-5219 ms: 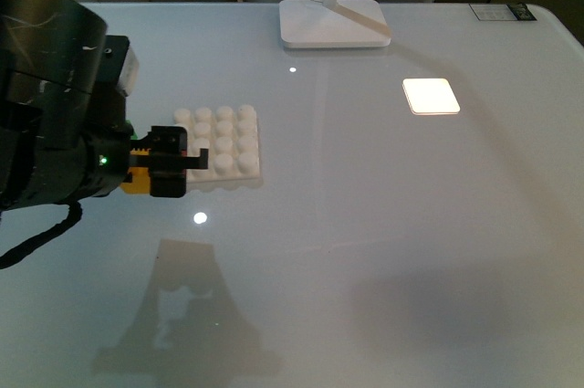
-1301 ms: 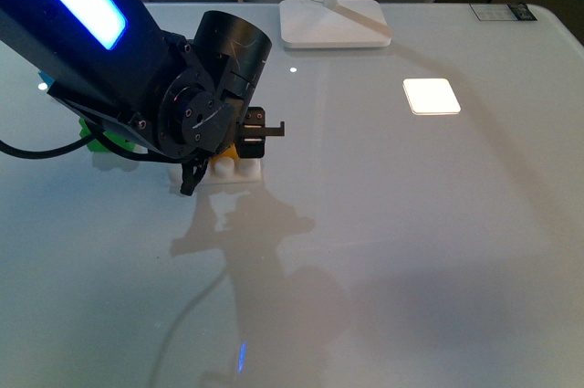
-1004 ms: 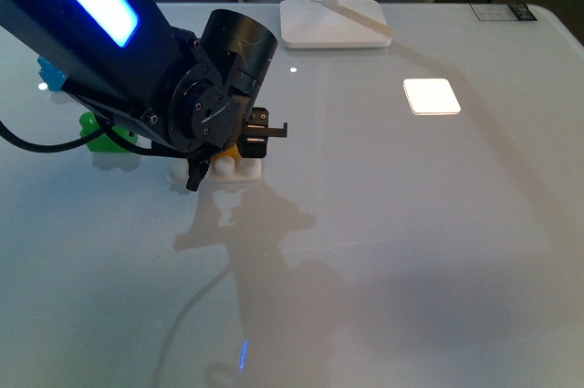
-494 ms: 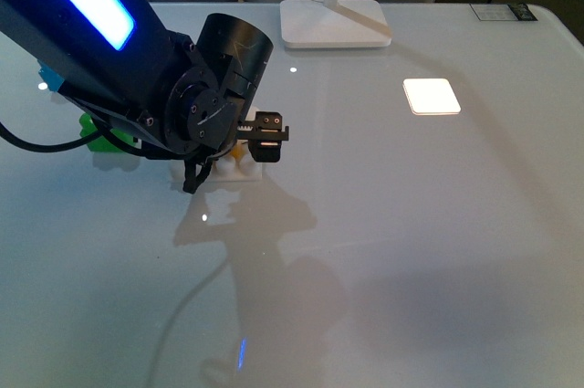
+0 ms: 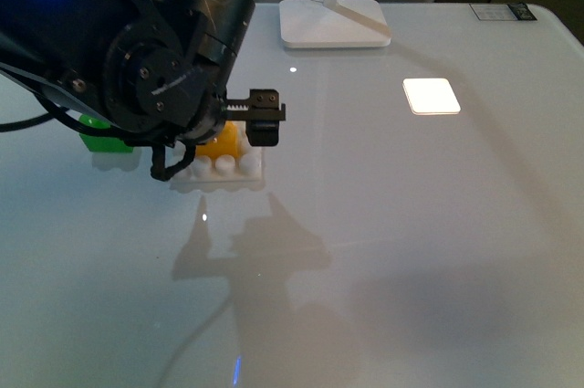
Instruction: Insert yellow block into base center
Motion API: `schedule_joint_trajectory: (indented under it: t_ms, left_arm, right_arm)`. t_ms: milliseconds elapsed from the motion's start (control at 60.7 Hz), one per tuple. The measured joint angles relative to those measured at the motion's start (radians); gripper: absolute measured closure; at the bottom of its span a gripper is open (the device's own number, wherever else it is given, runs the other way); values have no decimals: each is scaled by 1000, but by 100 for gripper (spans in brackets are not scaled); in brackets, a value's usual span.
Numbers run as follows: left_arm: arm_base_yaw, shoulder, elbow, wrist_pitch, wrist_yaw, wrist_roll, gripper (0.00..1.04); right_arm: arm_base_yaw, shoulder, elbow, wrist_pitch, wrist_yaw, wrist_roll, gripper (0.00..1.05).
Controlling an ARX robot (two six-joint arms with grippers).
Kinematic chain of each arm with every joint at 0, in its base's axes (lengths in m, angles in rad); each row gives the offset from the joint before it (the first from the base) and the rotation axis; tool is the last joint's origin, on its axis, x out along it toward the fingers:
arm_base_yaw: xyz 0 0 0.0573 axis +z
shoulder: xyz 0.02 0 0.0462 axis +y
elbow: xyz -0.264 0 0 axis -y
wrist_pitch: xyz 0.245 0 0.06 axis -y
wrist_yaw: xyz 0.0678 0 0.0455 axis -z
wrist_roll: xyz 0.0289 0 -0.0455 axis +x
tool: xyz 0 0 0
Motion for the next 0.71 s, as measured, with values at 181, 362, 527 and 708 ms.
schedule_joint_trajectory:
  t_ms: [181, 362, 527, 708]
  left_arm:
    - [44, -166, -155, 67, 43, 11, 7]
    - [179, -457, -432, 167, 161, 66, 7]
    - [335, -692, -616, 176, 298, 114, 7]
    - [581, -926, -729, 108, 496, 151, 7]
  right_arm:
    - [0, 0, 0, 0, 0, 0, 9]
    - [0, 0, 0, 0, 0, 0, 9]
    - [0, 0, 0, 0, 0, 0, 9]
    - [0, 0, 0, 0, 0, 0, 9]
